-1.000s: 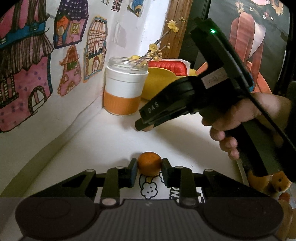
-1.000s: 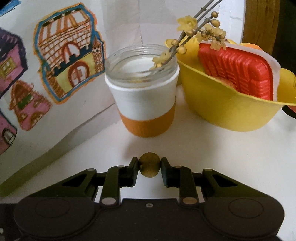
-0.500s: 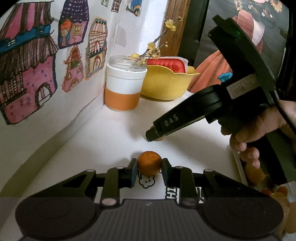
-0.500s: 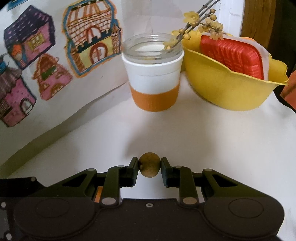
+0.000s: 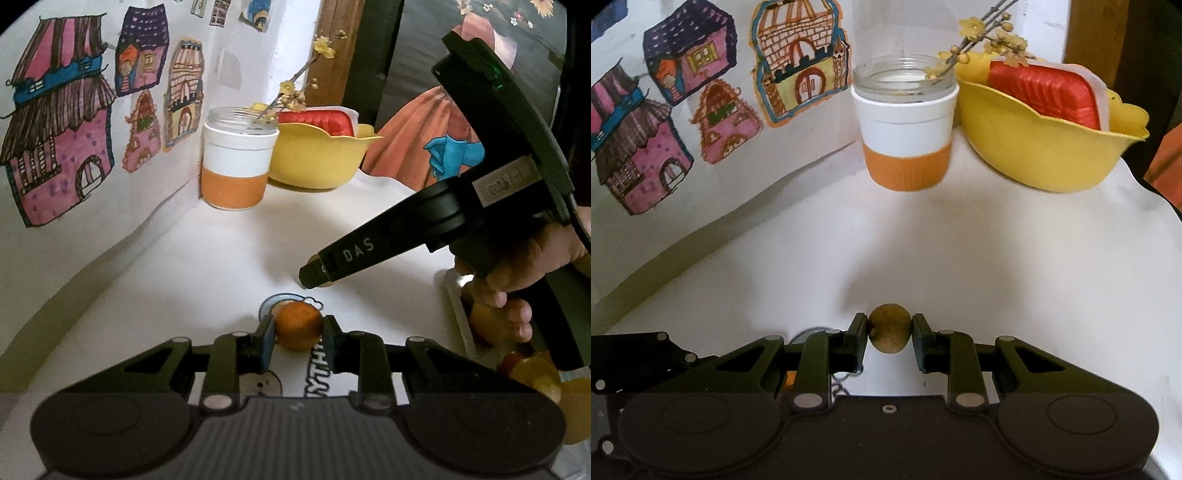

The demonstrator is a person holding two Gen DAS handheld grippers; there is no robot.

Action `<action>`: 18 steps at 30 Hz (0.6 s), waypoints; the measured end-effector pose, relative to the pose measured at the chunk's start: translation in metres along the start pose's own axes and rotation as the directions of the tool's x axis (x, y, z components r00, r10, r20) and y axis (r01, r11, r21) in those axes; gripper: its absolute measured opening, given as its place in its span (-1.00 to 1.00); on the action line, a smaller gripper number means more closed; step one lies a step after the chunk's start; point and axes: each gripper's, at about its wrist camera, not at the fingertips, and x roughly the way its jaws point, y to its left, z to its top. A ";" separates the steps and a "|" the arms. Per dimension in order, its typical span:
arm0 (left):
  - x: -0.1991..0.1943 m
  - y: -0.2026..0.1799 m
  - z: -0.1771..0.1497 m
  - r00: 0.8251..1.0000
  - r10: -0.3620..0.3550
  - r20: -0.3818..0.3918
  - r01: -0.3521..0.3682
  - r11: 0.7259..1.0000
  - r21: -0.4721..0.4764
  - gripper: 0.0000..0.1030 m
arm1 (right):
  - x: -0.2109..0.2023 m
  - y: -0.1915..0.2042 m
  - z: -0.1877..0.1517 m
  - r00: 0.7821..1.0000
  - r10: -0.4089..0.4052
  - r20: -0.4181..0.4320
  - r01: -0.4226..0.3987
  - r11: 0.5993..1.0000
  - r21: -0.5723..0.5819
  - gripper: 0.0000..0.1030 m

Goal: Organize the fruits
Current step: 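Close left tool on orange tomato while right tool grasps small brown fruit, then carry orange tomato in left tool while right tool carries brown fruit over tray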

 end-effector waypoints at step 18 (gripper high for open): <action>-0.031 -0.032 -0.013 0.999 -0.032 0.008 0.031 0.999 0.031 -0.65 | -0.074 0.017 -0.069 1.000 -0.011 0.022 0.010 1.000 0.022 -0.46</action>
